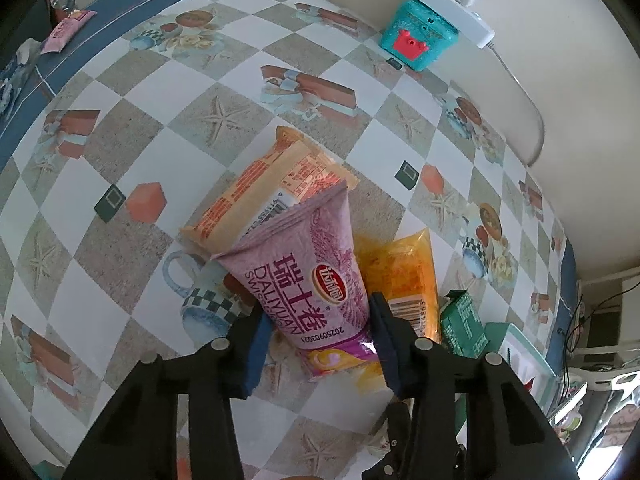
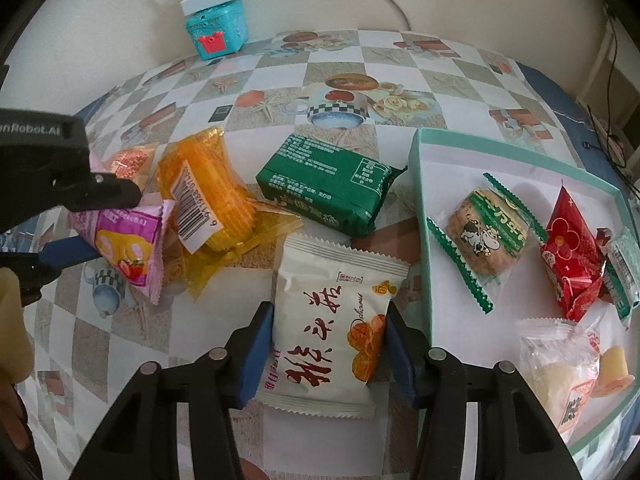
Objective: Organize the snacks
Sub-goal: 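Grasp the pink Daliyuan bag with the left tool while the right tool grasps the white pastry pack, then carry the pink bag with the left tool while the right tool carries the white pack over the tray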
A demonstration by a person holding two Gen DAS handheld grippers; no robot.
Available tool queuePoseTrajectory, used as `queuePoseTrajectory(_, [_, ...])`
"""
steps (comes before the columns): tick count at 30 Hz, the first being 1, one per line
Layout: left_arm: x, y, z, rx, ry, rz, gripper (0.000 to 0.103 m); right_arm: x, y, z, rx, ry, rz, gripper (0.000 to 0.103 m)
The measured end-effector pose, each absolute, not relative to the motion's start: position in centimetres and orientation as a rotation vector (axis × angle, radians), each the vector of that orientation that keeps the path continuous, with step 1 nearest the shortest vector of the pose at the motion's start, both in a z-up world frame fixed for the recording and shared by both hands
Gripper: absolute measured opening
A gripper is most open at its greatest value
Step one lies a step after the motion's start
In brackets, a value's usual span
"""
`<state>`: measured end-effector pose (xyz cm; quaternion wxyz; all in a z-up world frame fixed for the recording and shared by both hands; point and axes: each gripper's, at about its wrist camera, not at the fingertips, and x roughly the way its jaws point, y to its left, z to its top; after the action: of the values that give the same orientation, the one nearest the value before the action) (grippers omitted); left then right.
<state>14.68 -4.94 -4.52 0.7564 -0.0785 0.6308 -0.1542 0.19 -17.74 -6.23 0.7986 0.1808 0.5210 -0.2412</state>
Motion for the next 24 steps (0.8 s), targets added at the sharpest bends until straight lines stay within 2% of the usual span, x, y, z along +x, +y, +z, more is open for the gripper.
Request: queuePoseTrajectory(24, [13.3, -1.0, 0.9, -0.192, 1.295, -0.349, 0.048, -2.6, -15.9, -1.0, 0.345, 1.022, -0.535, 0.055])
